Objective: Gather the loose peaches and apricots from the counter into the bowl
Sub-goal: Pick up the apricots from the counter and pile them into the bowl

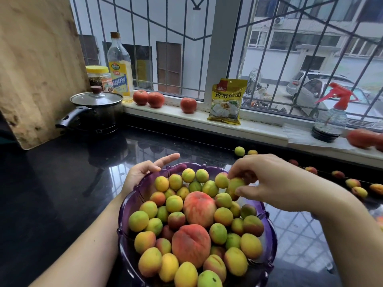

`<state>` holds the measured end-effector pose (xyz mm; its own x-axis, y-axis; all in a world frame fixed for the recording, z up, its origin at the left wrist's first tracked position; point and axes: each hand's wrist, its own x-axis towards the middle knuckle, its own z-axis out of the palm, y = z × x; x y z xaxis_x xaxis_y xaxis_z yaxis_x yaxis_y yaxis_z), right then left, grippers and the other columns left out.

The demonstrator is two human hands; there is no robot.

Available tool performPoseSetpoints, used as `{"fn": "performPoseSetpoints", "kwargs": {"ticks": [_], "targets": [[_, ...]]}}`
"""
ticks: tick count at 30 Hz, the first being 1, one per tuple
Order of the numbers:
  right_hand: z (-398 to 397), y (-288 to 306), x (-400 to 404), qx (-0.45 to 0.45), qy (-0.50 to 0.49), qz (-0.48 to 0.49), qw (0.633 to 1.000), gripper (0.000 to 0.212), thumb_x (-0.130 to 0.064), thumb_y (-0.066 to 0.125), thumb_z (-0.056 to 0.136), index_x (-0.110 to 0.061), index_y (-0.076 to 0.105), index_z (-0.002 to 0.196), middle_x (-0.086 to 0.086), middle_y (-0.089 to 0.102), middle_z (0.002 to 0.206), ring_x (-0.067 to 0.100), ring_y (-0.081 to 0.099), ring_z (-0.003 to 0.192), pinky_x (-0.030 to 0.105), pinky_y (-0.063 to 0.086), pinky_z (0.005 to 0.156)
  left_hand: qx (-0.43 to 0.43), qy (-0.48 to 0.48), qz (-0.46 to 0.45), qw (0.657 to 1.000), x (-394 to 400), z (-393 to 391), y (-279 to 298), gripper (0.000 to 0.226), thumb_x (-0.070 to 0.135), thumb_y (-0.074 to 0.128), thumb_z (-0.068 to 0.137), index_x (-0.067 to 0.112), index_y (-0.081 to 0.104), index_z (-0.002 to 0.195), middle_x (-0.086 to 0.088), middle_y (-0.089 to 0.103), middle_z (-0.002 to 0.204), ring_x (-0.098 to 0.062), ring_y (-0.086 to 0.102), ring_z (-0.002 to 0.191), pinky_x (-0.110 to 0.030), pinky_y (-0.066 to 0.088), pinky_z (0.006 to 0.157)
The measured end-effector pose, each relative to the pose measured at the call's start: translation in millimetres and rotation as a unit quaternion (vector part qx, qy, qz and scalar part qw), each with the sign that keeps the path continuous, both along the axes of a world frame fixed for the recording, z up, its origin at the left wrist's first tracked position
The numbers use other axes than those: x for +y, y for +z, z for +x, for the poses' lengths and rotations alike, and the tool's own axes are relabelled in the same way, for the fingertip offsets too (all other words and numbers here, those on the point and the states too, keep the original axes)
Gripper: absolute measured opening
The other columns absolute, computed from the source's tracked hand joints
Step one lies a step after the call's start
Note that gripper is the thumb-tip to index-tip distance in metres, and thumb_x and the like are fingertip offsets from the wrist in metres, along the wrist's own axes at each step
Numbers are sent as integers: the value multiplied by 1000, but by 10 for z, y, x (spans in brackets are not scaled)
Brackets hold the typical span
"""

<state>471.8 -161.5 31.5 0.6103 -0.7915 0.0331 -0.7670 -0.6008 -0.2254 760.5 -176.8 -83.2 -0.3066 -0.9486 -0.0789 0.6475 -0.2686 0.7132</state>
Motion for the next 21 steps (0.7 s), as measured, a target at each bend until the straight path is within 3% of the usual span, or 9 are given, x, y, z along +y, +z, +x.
{"fn": "performPoseSetpoints", "kwargs": {"ticks": [2, 4, 9, 14, 19, 21], "targets": [[124, -4, 20, -66, 6, -15, 998, 24, -35, 73, 90, -39, 66, 113, -21, 62, 97, -2, 58, 92, 17, 48, 80, 1, 7, 5, 1000, 5, -2, 9, 63, 11, 41, 81, 8, 62, 140, -31, 57, 142, -47, 66, 111, -62, 54, 95], [315, -89, 31, -75, 12, -46, 996, 25, -35, 72, 92, -37, 66, 116, -19, 61, 101, -2, 54, 93, 15, 43, 78, -1, 11, 12, 1000, 9, 6, 6, 61, 12, 34, 86, 7, 61, 141, -32, 54, 145, -47, 63, 113, -62, 53, 96], [525, -299, 9, 9, 5, -91, 996, 22, -37, 61, 93, -36, 61, 116, -15, 58, 105, 13, 46, 99, 36, 46, 91, 6, 12, 24, 1000, 11, 30, 4, 61, 11, 31, 90, 7, 60, 143, -34, 48, 150, -48, 58, 119, -62, 51, 100], [570, -300, 60, 36, -8, -106, 994, 14, -32, 50, 95, -33, 59, 106, -11, 56, 100, 17, 43, 96, 39, 44, 88, 9, 16, 29, 999, -5, 37, 0, 63, 11, 31, 89, 8, 57, 146, -33, 49, 150, -49, 57, 121, -63, 49, 101], [563, -297, 82, 32, 2, -103, 994, 11, -34, 48, 98, -32, 57, 105, -11, 56, 100, 17, 45, 96, 38, 45, 88, 3, 18, 24, 1000, -1, 28, -20, 62, 13, 31, 89, 9, 59, 144, -31, 53, 148, -49, 53, 125, -64, 47, 101], [491, -257, 38, -50, -7, -90, 995, 12, -33, 55, 97, -34, 62, 107, -14, 58, 99, 8, 50, 95, 28, 45, 85, 2, 15, 20, 1000, -3, 26, -15, 62, 13, 32, 88, 9, 61, 142, -31, 53, 147, -49, 56, 123, -63, 49, 100]]}}
